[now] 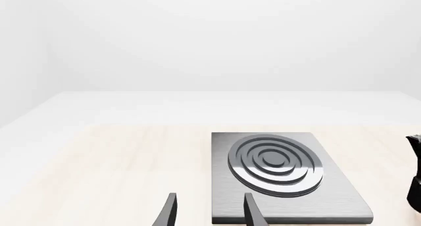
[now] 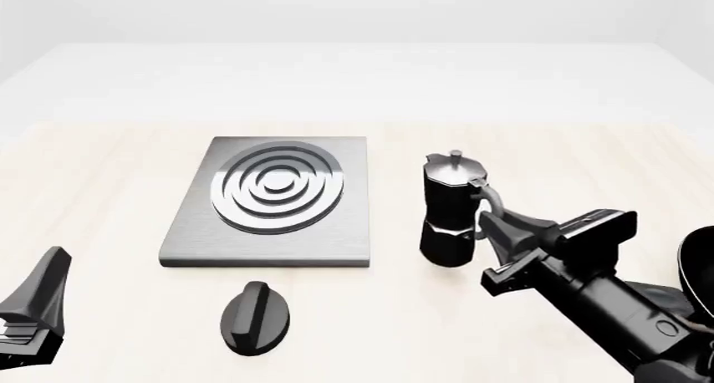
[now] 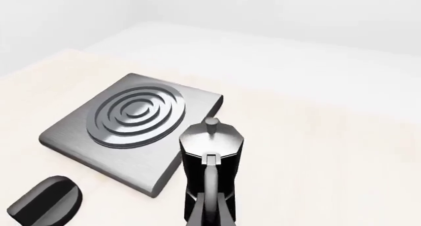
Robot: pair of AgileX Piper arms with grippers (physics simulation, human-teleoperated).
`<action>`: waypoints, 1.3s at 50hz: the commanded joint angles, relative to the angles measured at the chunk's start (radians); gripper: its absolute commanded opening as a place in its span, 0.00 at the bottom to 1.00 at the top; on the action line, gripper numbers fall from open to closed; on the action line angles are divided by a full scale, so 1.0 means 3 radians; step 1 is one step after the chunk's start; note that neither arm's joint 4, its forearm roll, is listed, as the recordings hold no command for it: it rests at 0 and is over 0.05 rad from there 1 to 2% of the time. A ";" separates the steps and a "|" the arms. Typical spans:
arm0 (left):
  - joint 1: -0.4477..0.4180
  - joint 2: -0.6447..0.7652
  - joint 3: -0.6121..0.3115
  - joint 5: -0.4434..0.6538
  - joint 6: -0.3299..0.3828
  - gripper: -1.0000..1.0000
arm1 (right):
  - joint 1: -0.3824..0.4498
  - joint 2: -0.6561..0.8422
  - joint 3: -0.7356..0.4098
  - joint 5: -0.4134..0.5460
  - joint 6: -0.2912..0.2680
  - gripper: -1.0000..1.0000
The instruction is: Put the moka pot on the stove.
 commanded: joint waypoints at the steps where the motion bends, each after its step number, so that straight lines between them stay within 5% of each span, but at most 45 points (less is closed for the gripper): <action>1: 0.0000 0.0000 0.0000 0.0000 0.0000 1.00 | 0.0151 -0.0114 -0.0176 0.0130 -0.0029 0.00; 29: 0.0000 0.0000 0.0000 0.0000 0.0000 1.00 | 0.0410 -0.0480 -0.0930 0.0832 -0.0318 0.00; 65: 0.0000 0.0000 0.0000 0.0000 0.0000 1.00 | 0.0578 0.0179 -0.1645 0.0755 -0.0354 0.00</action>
